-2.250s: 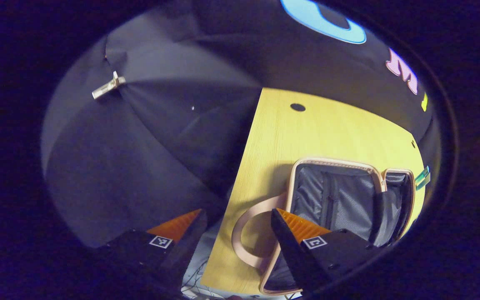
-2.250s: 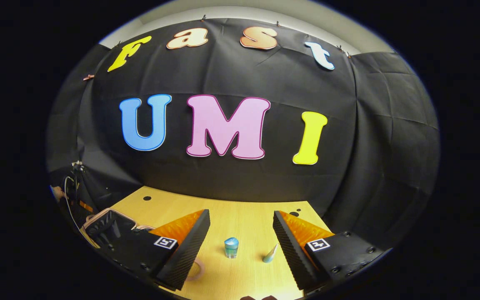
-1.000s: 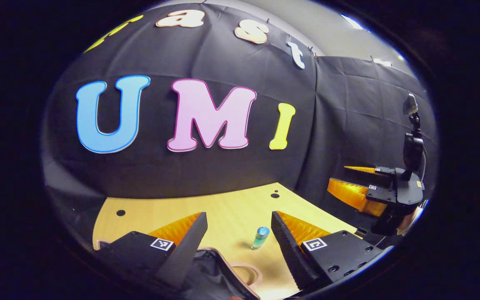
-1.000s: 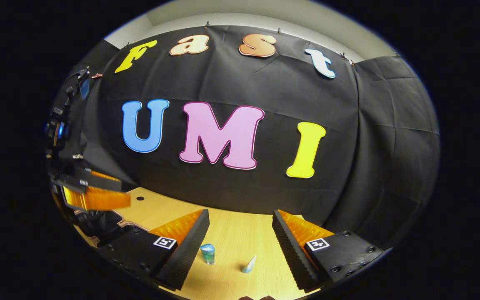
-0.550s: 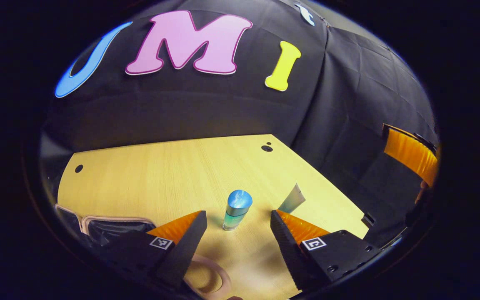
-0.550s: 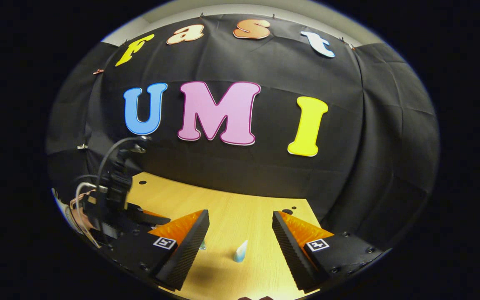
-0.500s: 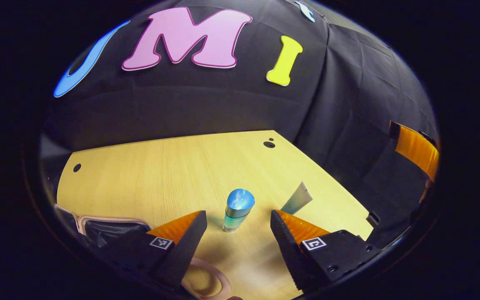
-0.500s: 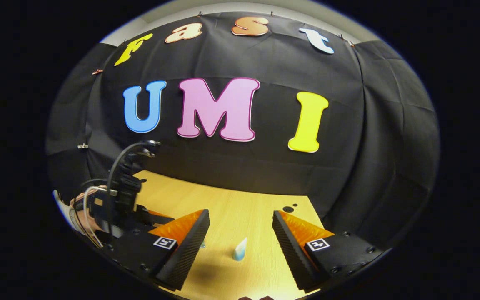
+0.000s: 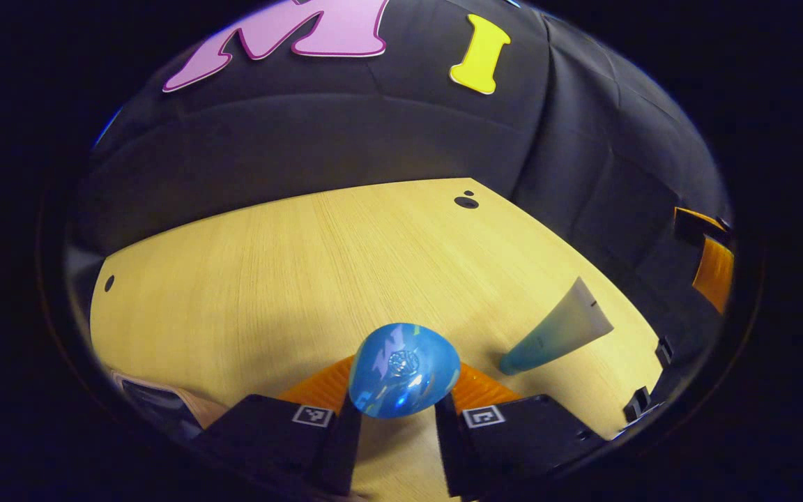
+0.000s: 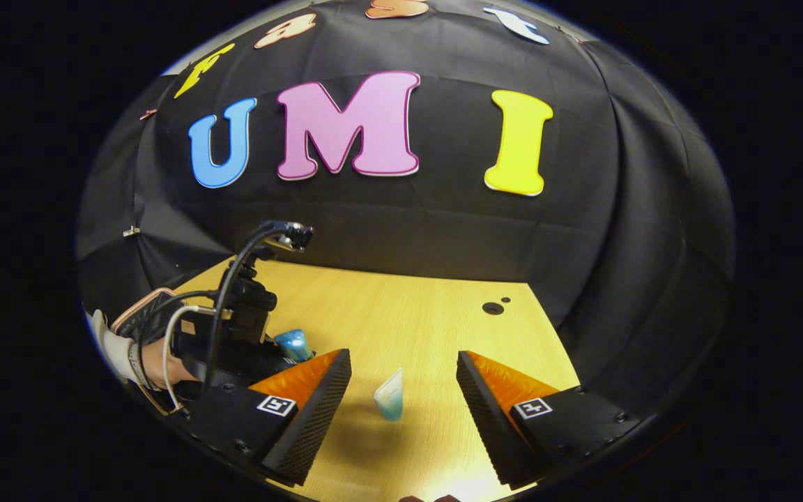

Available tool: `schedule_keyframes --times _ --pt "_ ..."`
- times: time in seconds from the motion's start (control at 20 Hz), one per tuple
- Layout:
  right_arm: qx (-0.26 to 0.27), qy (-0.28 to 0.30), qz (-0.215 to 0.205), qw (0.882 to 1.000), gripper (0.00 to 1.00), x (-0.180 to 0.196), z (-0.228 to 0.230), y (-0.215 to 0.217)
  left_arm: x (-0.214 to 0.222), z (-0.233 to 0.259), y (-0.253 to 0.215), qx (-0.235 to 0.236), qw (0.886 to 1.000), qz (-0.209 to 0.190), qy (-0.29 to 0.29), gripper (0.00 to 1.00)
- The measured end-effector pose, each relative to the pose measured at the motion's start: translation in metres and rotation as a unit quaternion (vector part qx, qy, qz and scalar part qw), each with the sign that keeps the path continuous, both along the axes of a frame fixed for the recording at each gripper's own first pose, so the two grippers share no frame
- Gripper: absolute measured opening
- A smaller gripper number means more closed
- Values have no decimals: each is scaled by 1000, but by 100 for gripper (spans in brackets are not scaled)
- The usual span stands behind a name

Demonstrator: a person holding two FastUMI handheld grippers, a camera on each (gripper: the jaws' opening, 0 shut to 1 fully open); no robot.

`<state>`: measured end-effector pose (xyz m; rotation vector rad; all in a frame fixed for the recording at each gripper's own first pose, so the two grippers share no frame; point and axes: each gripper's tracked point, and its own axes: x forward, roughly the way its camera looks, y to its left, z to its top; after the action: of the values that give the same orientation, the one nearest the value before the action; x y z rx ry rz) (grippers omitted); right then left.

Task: First open the suitcase, pack the skin care products into it, and then close the suitcase.

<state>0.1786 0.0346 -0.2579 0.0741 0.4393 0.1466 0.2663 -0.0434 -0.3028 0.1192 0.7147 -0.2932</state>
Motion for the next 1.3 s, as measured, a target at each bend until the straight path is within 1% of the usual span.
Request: schedule_keyframes --times 0.05,0.1,0.15,0.35,0.4,0.45,0.5,0.55,0.6,0.65,0.7,0.8,0.9,0.95,1.0,1.05,1.2,1.3 --pt "-1 9 2 1000 97 4 -12 1 0 2 -3 1 1000 -7 -2 51" --pt "-1 19 5 1000 97 5 -23 3 0 4 -2 1 1000 -9 -2 55" --pt "0 31 10 999 96 7 -36 6 1 3 -3 3 1000 -11 -1 51" --pt "1 78 26 997 97 19 -91 23 0 1 -3 8 1000 -15 4 51" --pt "-3 94 28 995 97 23 -104 26 0 2 -3 7 1000 -14 7 54" --pt "-10 112 27 993 97 29 -119 28 0 1 -3 7 1000 -14 10 51" --pt "-19 127 22 991 98 32 -133 26 0 1 -3 7 1000 -14 12 51" --pt "-19 140 24 990 91 33 -142 27 0 1 -3 7 1000 -16 14 51" --pt "-10 156 24 987 89 32 -151 33 -1 1 -3 7 1000 -17 15 51" --pt "-20 149 5 989 59 42 -154 27 -1 1 -3 7 1000 -18 17 51" --pt "-17 148 -3 989 29 41 -150 23 -1 0 -3 9 1000 -20 21 51" --pt "-8 152 -19 988 23 43 -150 20 -1 -2 -2 20 999 -27 33 51" --pt "-4 157 -26 987 17 41 -151 15 -3 -1 -2 17 998 -28 49 50" --pt "8 163 -24 986 22 38 -150 17 -6 1 -2 12 998 -25 62 46" --pt "24 163 -20 986 20 36 -146 20 -8 6 1 9 997 -22 67 52" --pt "35 156 -18 987 20 36 -137 21 -11 16 4 7 998 -23 65 49" --pt "55 132 -10 990 20 18 -93 27 -43 64 30 12 998 -40 57 49" --pt "62 112 0 992 20 7 -64 35 -70 93 60 22 996 -38 73 49"
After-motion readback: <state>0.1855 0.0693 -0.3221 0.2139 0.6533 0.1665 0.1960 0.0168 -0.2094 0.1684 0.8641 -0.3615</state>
